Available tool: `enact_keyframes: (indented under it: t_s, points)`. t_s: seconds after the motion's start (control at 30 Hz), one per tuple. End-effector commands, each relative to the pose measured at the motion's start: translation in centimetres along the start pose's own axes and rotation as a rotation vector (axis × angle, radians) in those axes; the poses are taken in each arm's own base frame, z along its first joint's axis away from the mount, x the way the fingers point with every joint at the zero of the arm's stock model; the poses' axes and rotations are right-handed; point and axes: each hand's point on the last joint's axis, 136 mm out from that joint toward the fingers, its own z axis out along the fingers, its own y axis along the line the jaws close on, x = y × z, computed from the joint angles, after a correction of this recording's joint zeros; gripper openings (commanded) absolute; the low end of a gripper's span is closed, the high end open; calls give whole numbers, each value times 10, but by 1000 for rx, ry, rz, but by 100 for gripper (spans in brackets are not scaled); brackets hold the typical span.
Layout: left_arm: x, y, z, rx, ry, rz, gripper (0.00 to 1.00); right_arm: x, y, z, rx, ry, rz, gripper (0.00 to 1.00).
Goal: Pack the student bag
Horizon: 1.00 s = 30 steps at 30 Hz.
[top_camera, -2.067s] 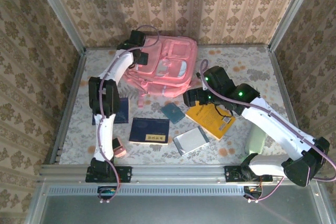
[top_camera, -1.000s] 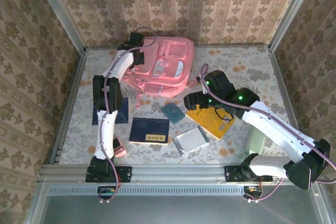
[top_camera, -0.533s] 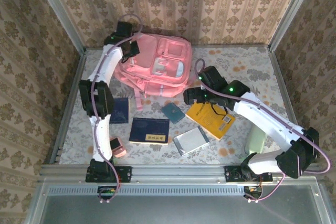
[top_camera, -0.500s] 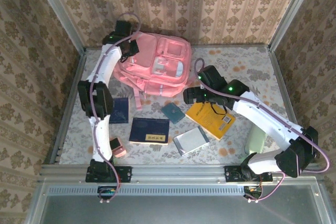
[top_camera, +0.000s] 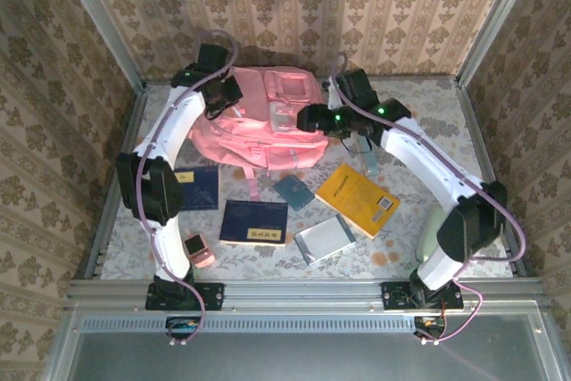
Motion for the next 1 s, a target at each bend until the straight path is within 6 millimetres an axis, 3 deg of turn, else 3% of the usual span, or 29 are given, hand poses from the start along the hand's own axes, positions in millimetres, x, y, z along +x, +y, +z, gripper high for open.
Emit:
enact_keyframes:
  t_s: [0.0,0.23,0.47,0.77,0.97]
  points:
    - [-23,-56,-39,171,-165,185,0,-14,33,19,-152,48,113,66]
    - [-3,-76,-45,261,-188,382,0,-47,32,49,-176,-7,237,70]
    - [14,-96,-57,309,-227,549,0,-71,27,50,-108,-65,255,71]
    - [20,-107,-56,326,-259,569,0,-89,11,95,-118,-25,375,66]
    - [24,-115,-54,347,-253,580,0,-103,33,119,-260,7,352,64]
